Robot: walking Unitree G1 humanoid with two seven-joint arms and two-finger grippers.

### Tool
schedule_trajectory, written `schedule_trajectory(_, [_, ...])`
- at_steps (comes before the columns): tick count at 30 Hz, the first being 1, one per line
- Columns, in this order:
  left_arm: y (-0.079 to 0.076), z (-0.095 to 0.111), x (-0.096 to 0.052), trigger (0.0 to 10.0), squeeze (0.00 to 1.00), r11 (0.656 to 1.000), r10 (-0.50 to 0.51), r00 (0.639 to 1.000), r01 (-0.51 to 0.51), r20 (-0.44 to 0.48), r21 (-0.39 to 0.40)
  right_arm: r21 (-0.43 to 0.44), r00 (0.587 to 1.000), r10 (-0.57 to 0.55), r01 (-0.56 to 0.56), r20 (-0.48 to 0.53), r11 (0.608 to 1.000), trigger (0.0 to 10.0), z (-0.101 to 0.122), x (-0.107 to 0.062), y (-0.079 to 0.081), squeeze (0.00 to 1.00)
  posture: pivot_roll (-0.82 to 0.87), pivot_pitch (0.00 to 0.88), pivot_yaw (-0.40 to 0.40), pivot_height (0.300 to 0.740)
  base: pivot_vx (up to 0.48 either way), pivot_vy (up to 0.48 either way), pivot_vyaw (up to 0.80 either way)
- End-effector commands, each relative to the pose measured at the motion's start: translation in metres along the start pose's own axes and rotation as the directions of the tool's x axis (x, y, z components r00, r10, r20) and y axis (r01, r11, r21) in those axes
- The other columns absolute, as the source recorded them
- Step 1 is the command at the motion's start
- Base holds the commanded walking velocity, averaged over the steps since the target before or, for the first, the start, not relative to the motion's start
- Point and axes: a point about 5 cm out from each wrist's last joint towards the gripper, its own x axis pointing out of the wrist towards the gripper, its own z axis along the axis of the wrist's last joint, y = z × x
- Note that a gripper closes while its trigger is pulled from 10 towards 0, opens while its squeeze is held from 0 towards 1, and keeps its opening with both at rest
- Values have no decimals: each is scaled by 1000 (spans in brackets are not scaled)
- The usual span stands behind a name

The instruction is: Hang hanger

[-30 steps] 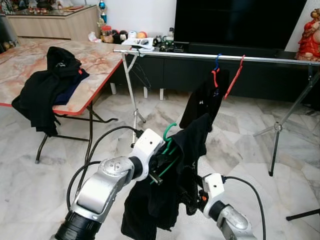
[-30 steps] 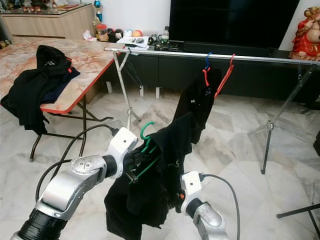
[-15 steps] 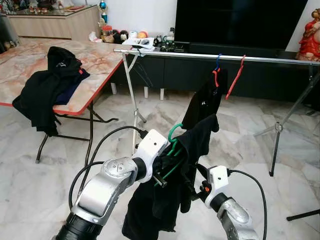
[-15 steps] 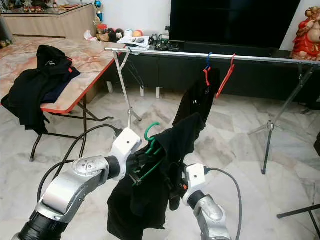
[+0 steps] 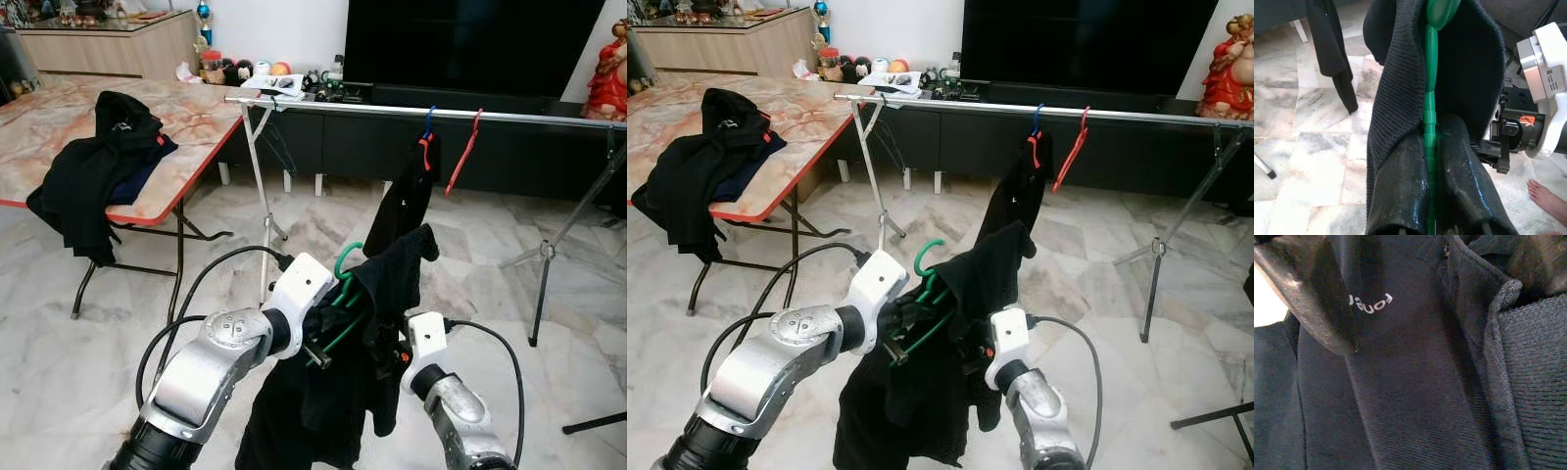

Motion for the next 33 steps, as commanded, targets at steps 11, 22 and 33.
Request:
schedule_trajectory(11, [-9, 14, -3, 10000, 0, 999, -35, 998, 34, 52, 18, 27, 1000, -14, 14, 11, 1000, 0, 2, 4, 2, 0, 195, 10, -41, 740, 0, 0, 0])
schedule_trajectory(22, [-15, 16, -2, 10000, 0, 998, -57, 997, 56, 57, 21, 42, 1000, 30, -30, 1, 999, 0, 0, 5, 7, 0, 198, 17, -41, 740, 0, 0, 0])
schedule_trajectory(33, [-17, 12, -5, 10000, 0, 997, -72, 997, 71, 43, 25, 45, 1000, 5, -6, 16, 999, 0, 2, 5, 4, 0, 198, 19, -41, 740, 0, 0, 0])
